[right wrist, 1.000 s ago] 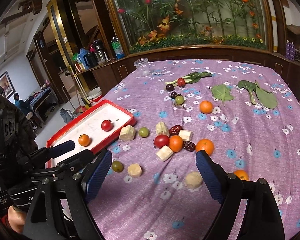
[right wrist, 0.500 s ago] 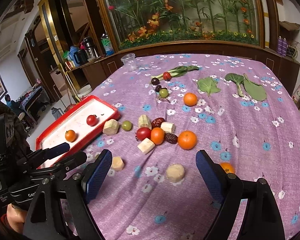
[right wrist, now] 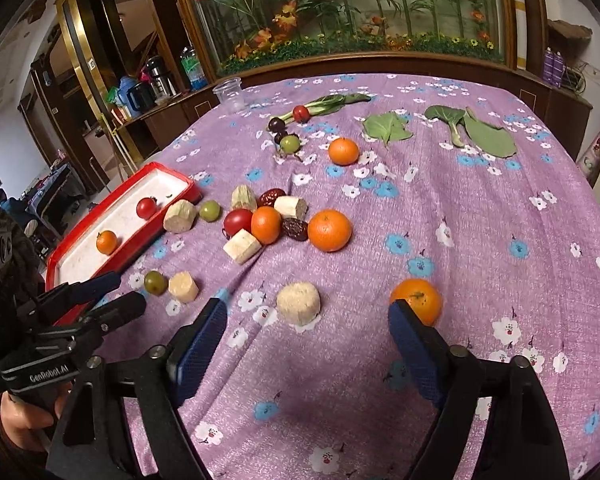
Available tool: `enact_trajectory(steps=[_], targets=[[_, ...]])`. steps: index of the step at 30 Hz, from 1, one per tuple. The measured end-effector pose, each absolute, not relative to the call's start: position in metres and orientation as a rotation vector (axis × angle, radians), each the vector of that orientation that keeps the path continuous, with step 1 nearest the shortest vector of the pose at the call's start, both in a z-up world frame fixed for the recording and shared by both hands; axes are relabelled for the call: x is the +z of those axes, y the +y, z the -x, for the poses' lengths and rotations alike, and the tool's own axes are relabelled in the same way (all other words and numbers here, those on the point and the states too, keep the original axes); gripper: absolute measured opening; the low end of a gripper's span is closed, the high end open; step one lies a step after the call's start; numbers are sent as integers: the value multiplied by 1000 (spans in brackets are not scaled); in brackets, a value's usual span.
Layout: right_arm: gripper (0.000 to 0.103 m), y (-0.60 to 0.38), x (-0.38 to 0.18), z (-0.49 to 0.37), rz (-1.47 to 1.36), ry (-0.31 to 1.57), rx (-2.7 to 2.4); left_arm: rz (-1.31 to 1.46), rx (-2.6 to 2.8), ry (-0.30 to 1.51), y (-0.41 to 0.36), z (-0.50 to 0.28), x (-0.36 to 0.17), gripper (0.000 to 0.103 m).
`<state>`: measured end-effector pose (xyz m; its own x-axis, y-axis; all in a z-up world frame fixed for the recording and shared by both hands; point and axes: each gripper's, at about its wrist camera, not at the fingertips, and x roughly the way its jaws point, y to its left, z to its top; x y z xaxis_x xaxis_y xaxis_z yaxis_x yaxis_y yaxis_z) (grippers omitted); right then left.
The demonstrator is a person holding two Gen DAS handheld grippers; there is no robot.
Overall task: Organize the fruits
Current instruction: 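Move both open tools back over the table toward the beige pieces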
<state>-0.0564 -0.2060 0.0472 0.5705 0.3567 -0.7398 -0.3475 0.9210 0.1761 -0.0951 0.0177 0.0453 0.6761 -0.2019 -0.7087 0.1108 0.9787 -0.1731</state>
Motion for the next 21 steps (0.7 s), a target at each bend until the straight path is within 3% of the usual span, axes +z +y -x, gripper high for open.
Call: enact_trajectory(steps=[6, 8, 10, 21], targets=[[62, -200, 38, 54, 14, 899, 424, 89, -214, 825, 5, 89, 43, 72], [58, -198, 34, 52, 20, 908, 423, 77, -227, 830, 0, 85, 43, 66], [55, -196, 32, 50, 23, 913, 423, 64, -238, 839, -5, 81, 42, 62], [55, -191, 37, 47, 21, 903, 423, 63, -241, 835, -9, 78, 45, 62]])
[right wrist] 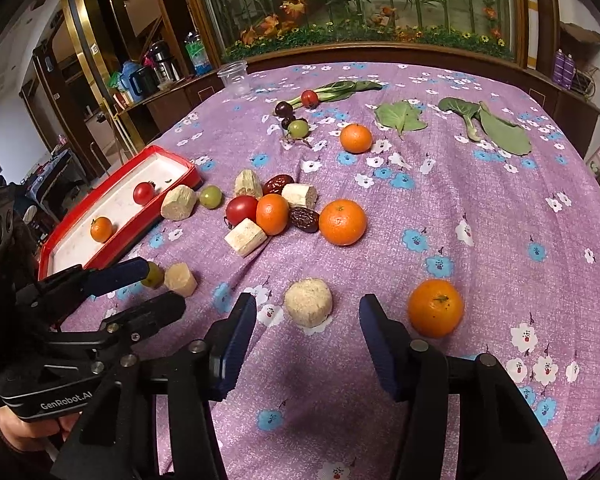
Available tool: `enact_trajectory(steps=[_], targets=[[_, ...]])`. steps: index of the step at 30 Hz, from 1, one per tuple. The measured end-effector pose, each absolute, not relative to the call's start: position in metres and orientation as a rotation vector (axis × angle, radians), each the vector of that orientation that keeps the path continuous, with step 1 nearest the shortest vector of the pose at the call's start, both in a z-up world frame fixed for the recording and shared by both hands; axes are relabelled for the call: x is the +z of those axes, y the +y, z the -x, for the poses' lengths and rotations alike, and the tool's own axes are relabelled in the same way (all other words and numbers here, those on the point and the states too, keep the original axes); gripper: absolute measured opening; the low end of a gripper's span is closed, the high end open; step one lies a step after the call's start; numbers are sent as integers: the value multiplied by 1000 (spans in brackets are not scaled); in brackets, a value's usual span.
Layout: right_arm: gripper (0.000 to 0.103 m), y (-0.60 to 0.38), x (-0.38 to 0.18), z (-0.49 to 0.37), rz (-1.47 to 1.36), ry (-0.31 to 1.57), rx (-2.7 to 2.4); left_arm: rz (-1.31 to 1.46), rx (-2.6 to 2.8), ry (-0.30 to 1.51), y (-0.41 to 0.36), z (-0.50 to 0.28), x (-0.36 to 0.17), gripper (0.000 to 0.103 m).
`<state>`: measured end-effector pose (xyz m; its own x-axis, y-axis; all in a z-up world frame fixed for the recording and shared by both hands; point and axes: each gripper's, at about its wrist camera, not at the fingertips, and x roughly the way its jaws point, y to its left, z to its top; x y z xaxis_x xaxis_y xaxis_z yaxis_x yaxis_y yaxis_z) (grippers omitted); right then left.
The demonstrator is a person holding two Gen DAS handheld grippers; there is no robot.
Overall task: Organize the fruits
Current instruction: 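Move both open tools back over the table toward the beige pieces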
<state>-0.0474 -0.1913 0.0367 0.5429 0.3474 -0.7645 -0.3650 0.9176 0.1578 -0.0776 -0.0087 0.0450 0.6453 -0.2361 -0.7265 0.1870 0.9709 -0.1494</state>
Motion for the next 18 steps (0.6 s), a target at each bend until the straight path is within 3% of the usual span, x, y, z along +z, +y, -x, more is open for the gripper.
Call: enact_trajectory(steps=[5, 7, 8, 18], targets=[[56, -192, 40, 49, 8, 898, 419, 73, -199, 820, 0, 78, 50, 64], [56, -193, 43, 50, 2, 888, 419, 71, -187, 796, 4, 81, 54, 78], [56, -192, 45, 51, 1, 882, 421, 71, -186, 790, 6, 81, 56, 80], [57, -182, 51, 45, -31, 868, 436, 27, -117, 740, 15, 87, 71, 80]])
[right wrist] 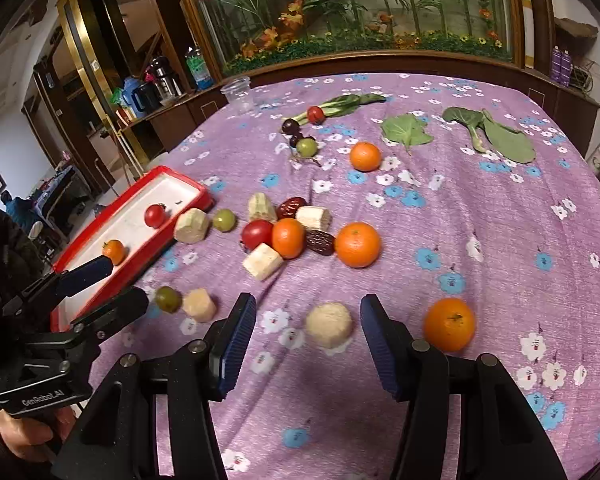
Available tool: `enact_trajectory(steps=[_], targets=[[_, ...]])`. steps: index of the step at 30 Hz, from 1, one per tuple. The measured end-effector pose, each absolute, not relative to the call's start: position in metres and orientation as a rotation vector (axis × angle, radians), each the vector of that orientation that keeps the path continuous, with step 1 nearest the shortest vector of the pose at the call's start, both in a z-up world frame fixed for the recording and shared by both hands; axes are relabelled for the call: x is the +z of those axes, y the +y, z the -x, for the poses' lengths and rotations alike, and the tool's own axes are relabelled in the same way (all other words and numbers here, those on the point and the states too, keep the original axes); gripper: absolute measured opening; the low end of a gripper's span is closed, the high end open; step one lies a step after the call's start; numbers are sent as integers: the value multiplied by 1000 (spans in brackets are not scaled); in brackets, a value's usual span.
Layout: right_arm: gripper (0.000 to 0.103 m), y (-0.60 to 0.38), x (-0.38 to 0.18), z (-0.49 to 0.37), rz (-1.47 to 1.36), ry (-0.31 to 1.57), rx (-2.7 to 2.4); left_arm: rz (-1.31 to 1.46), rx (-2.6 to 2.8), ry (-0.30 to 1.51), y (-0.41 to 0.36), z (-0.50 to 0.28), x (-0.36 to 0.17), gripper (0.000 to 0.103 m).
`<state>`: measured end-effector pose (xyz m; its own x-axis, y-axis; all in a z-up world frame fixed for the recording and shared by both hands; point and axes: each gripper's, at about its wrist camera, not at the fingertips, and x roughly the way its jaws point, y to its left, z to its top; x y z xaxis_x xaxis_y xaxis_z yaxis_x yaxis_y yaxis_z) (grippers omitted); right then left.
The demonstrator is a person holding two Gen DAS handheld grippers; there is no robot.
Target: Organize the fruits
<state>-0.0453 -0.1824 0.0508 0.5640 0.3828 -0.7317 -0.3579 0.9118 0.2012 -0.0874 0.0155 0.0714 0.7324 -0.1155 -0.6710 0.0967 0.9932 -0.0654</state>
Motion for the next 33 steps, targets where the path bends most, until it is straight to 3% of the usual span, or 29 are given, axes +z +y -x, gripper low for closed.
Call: enact_trajectory(steps=[2, 10, 13, 18, 23, 29, 30, 33], targets=[[64, -180, 51, 47, -24, 865, 435, 32, -118, 740, 15, 87, 70, 80], [65, -187, 45, 45, -29, 879, 422, 50, -140, 810, 6, 82, 52, 80], [74, -190, 46, 46, -28, 876, 411, 62, -130, 810, 9, 83, 55, 80], [75, -191, 37, 48, 2, 901, 399, 103, -123, 854, 13, 77, 46, 80], [58, -187, 23, 47, 36, 935, 407, 87, -166, 890, 2, 71, 34, 80], [46, -179, 13, 35, 56, 961, 406, 79, -197, 892, -5, 63, 33, 80], [44, -177, 12, 33, 61, 963, 406, 79, -197, 888, -4, 61, 33, 78], [41, -171, 7, 26, 78, 974, 399, 88, -206, 893, -4, 55, 33, 59]])
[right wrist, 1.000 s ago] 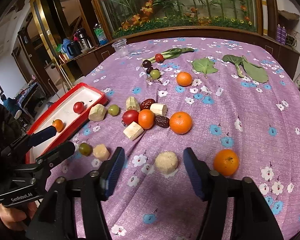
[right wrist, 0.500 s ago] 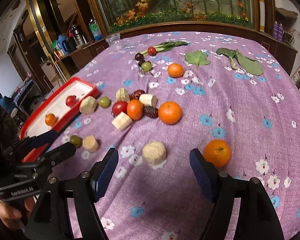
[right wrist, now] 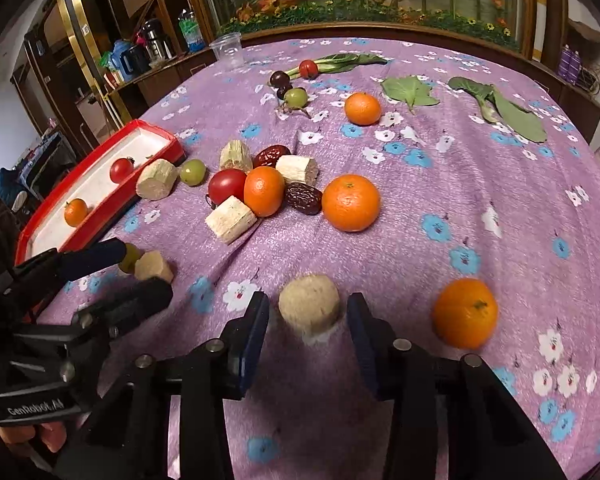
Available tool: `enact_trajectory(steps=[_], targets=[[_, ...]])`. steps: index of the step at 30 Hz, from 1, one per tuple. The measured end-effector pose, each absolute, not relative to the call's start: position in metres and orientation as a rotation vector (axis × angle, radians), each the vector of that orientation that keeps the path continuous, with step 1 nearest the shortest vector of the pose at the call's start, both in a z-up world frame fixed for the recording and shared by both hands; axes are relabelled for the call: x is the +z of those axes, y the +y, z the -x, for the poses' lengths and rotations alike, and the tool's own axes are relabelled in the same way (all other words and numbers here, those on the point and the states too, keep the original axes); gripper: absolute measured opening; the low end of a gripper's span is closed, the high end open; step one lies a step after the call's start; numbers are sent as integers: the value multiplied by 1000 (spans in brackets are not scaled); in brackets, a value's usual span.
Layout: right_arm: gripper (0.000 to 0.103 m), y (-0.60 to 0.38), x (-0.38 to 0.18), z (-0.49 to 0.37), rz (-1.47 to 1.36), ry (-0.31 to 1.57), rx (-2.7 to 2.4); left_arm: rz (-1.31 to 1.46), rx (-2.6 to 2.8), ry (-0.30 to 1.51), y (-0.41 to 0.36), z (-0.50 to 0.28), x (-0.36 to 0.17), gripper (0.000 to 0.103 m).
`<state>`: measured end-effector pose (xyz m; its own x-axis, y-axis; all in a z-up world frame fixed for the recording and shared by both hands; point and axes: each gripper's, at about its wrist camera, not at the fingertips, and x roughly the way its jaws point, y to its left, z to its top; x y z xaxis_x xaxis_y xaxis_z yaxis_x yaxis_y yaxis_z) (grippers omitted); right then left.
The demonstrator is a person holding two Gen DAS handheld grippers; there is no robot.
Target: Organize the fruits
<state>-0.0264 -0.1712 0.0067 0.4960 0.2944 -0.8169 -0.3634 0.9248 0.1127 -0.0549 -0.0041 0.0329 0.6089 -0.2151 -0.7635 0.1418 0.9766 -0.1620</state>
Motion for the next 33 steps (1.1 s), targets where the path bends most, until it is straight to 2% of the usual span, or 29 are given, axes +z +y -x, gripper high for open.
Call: enact_trajectory(steps=[3, 7, 23, 24, 33], targets=[[35, -165, 5, 26, 125, 955, 376, 74, -205, 922, -6, 44, 28, 39], [33, -166, 5, 27, 140, 946, 378, 50, -205, 924, -4, 46, 27, 31], [31, -170, 5, 31, 131, 935, 373, -34, -219, 971, -11, 52, 17, 29], [31, -171, 5, 31, 125, 936, 374, -38, -214, 970, -12, 51, 17, 25], [31, -180, 15, 36, 60, 937, 389, 68, -243, 931, 3, 62, 27, 25]])
